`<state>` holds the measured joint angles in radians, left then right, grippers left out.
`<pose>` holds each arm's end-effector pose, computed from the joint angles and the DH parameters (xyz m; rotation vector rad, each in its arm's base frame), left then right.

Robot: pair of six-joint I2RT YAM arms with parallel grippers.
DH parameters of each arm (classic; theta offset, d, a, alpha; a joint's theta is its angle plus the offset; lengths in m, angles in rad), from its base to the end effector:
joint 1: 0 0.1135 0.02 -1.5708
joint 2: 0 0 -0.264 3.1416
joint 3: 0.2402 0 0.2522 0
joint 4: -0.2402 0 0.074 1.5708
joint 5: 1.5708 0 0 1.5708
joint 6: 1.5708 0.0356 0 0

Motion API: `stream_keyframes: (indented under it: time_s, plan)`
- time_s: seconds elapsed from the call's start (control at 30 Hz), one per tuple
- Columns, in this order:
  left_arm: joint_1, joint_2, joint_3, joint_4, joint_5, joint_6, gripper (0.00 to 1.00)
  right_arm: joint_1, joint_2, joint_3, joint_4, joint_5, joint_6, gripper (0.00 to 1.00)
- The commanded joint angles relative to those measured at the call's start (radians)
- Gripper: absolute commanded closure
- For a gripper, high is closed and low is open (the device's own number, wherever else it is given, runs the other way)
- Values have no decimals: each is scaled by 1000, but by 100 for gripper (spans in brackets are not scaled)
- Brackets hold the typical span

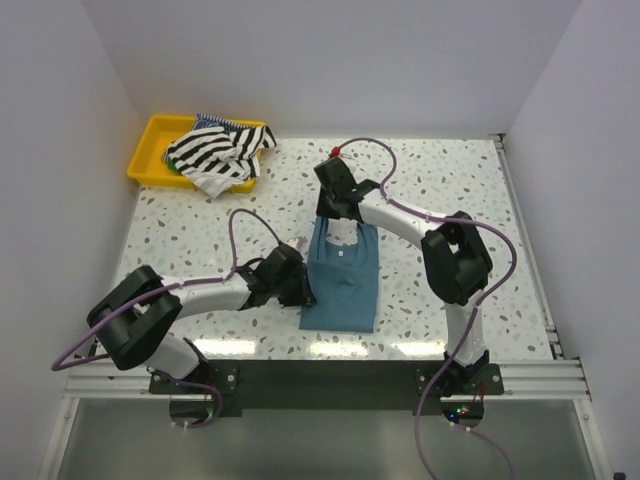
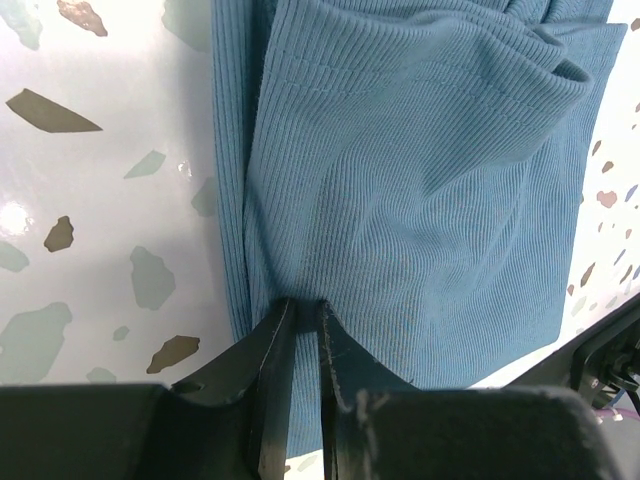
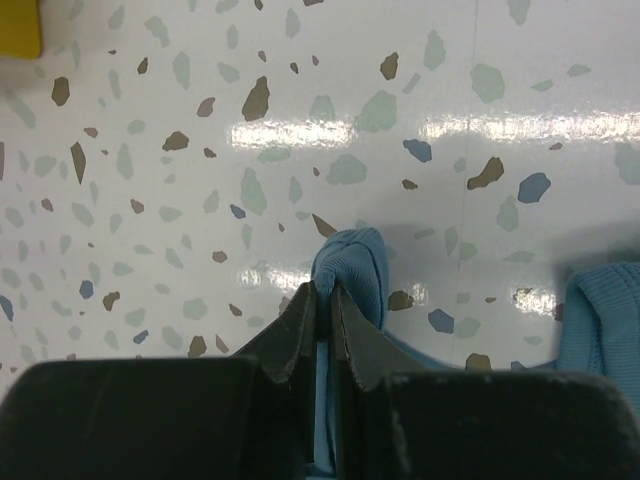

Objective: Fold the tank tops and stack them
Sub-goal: Fold the tank top

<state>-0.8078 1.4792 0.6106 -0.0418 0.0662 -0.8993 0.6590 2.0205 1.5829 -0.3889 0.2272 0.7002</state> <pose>0.1829 -0.1947 0.1416 -0.0914 2.6566 -0.7444 0.3652 0.2727 0.2218 0.1563 2.3977 0.3758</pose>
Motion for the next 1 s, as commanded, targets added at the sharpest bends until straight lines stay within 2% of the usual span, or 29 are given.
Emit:
stream_keyframes:
  time_s: [0.0,0.1,0.17,0.37,0.53,0.57,0.67,0.83,0.93,0.97]
  plan:
    - [-4,38,-28,-92,-65,22,80,-4,-14,42,27,61,7,92]
    - [-5,35,-28,-95,-65,23,80,-19,-2,25,38,58,5,91]
    - [-5,33,-26,-96,-63,25,80,-41,3,-10,88,37,-5,87]
    - [-4,27,-20,-96,-65,30,81,-91,61,-21,188,-92,-57,83]
    - [-4,10,20,-118,-62,57,79,-98,89,6,159,-114,-76,62]
    - [-5,3,44,-124,-59,69,78,-98,81,6,154,-105,-82,52]
    - [-4,-29,101,-151,-51,89,73,-96,44,11,111,-62,-96,41]
    - [-5,-115,202,-230,-37,115,62,-98,-74,-17,21,-19,-111,40]
    - [-2,-175,228,-288,-49,117,51,-96,-190,-90,-59,-3,-102,40]
    - [-2,-190,230,-302,-49,114,48,-93,-280,-134,-62,-9,-81,40]
